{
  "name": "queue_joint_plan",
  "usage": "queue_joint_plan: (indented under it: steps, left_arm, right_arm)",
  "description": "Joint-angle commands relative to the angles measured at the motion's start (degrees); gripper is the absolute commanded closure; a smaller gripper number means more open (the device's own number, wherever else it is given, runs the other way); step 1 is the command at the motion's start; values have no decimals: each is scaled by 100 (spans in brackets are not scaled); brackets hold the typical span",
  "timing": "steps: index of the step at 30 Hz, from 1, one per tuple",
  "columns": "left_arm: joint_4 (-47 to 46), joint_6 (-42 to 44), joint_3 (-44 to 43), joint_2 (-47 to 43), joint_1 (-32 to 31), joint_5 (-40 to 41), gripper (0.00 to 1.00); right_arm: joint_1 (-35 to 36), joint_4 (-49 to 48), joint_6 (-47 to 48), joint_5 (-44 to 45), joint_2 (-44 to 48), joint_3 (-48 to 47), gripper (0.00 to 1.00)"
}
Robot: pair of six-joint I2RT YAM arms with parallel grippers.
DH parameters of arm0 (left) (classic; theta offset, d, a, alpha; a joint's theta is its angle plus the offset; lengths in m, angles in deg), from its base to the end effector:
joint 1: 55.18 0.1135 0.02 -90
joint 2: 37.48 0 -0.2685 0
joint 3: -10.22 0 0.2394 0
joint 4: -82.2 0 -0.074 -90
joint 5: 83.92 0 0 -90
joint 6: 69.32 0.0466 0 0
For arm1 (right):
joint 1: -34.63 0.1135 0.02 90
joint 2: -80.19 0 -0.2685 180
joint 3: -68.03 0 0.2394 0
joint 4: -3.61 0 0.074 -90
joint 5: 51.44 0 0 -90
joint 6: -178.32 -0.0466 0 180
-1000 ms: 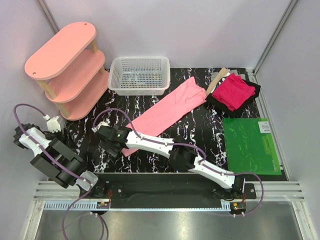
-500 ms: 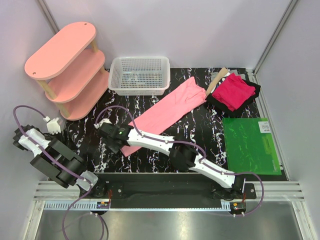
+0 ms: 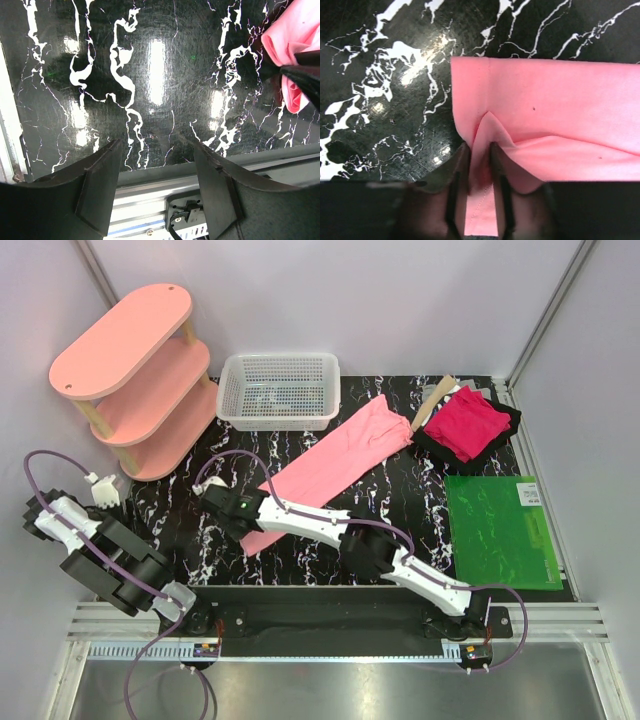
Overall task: Fold and stack the t-shirts
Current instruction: Fold the tshirt
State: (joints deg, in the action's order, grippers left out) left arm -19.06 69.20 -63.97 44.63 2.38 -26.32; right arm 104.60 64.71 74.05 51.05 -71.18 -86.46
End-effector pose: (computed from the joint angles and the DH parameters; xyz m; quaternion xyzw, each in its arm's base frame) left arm 0.1428 0.1781 0.2333 -0.0675 0.9575 -0.1453 0.2397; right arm 0.2006 0.5209 0.1539 -0.4198 0.8589 0.1063 0.2735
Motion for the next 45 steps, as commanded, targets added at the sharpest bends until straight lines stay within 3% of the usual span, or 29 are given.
queue_joint_plan:
  steps: [1,5,8,13,20,27,31,35,40,45]
  left_arm:
    - [64,159,-193,-142,62,-223,37]
    - [72,167,-158,-125,71,-249,37]
    - [64,141,-167,-98,71,-275,37]
    - [116,115,-228,-46,71,-372,36]
    - [687,229,-492,-45,71,-785,36]
    - [898,203,-720,-221,71,-864,36]
    - [1065,159,-922,-309,71,-1013,35]
    - [1241,123,-1151,-344,54,-1128,35]
    - [1487,132,-1301,-476,-87,-1260,35]
    - [1496,45,-1230,-660,-385,-1216,35]
  right_arm:
    - [7,702,-261,-274,-191,428,80]
    - [7,799,-332,-326,-68,376,90]
    - [34,983,-376,-458,-24,69,91]
    - [306,1879,-86,-511,2,-1328,92]
    - [447,1643,-138,-853,1126,-952,91]
    - [535,1889,-130,-1214,1206,-1339,90]
    - [473,1828,-24,-898,1566,-752,89]
    - [184,1530,-147,-880,2251,575,88]
    - [-273,677,-288,-1161,3103,2156,86]
    - [-581,149,-332,-1574,3447,2800,86]
